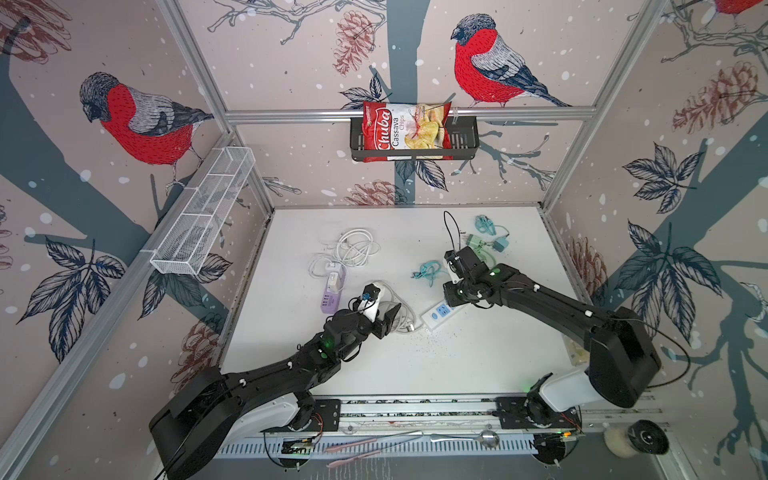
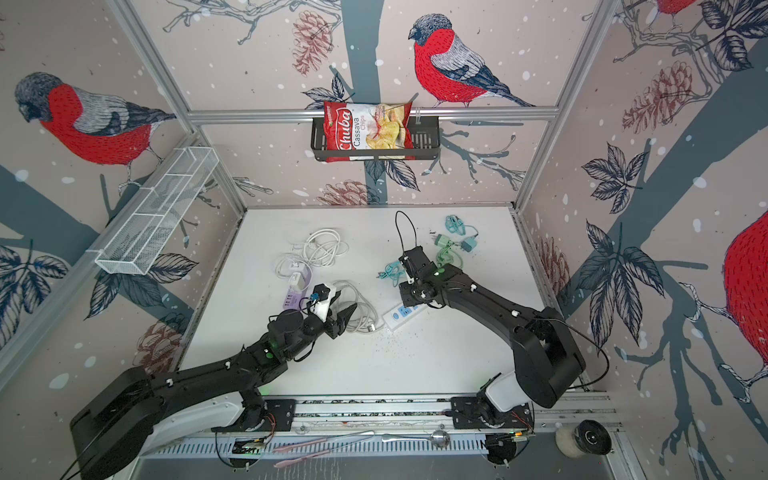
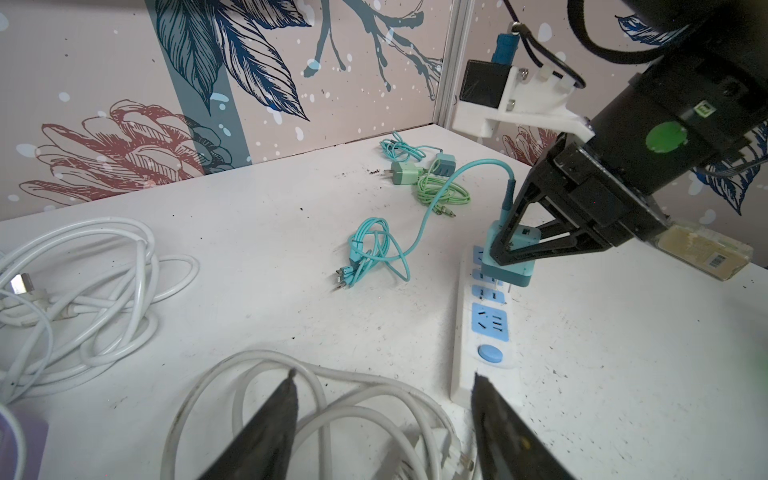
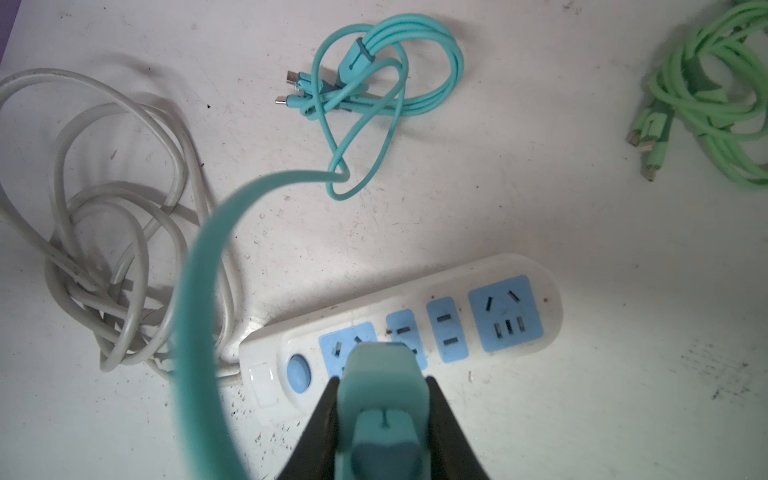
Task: Insert the plug
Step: 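Lower the teal charger prongs into the white strip socket with the right gripper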
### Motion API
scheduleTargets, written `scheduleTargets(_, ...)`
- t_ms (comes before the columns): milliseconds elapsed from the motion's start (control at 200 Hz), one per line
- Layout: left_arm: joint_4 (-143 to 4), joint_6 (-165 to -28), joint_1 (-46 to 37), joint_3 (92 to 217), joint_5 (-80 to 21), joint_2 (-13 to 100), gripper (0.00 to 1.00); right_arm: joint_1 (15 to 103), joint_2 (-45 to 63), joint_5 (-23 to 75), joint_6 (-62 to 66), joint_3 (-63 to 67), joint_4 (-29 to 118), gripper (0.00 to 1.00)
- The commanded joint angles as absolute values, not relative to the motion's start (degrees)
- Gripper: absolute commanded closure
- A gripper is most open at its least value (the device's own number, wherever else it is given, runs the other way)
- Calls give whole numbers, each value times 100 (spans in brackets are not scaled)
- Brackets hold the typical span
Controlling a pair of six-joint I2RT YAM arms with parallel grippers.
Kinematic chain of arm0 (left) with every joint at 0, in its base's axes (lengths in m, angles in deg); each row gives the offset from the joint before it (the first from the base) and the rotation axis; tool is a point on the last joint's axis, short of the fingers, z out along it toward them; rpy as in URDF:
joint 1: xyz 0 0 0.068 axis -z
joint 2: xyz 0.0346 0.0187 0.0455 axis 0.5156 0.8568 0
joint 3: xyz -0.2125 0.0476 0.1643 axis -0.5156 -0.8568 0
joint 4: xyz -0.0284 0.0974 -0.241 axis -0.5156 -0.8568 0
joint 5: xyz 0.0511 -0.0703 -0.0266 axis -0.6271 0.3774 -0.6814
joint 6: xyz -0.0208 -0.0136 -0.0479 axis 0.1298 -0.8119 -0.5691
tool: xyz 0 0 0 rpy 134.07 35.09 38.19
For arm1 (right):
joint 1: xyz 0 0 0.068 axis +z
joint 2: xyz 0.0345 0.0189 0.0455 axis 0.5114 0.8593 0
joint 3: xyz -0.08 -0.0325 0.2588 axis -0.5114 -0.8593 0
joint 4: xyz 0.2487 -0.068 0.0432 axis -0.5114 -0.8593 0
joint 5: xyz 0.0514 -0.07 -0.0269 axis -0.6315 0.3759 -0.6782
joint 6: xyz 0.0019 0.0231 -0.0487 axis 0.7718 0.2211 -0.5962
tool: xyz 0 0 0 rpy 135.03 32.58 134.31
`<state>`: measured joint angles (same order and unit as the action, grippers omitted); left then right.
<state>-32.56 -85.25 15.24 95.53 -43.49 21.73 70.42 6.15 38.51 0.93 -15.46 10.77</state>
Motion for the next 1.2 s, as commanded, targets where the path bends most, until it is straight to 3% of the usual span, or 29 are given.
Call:
scheduleTargets(0, -3092, -8477, 1519, 9554, -4379, 2184, 35, 7040, 524, 4000, 104, -1549, 1225, 100)
scheduleTargets(1196, -2990, -8492, 1519, 9695, -4236, 2522, 35, 7081, 375, 4364, 92, -2226, 2009, 100)
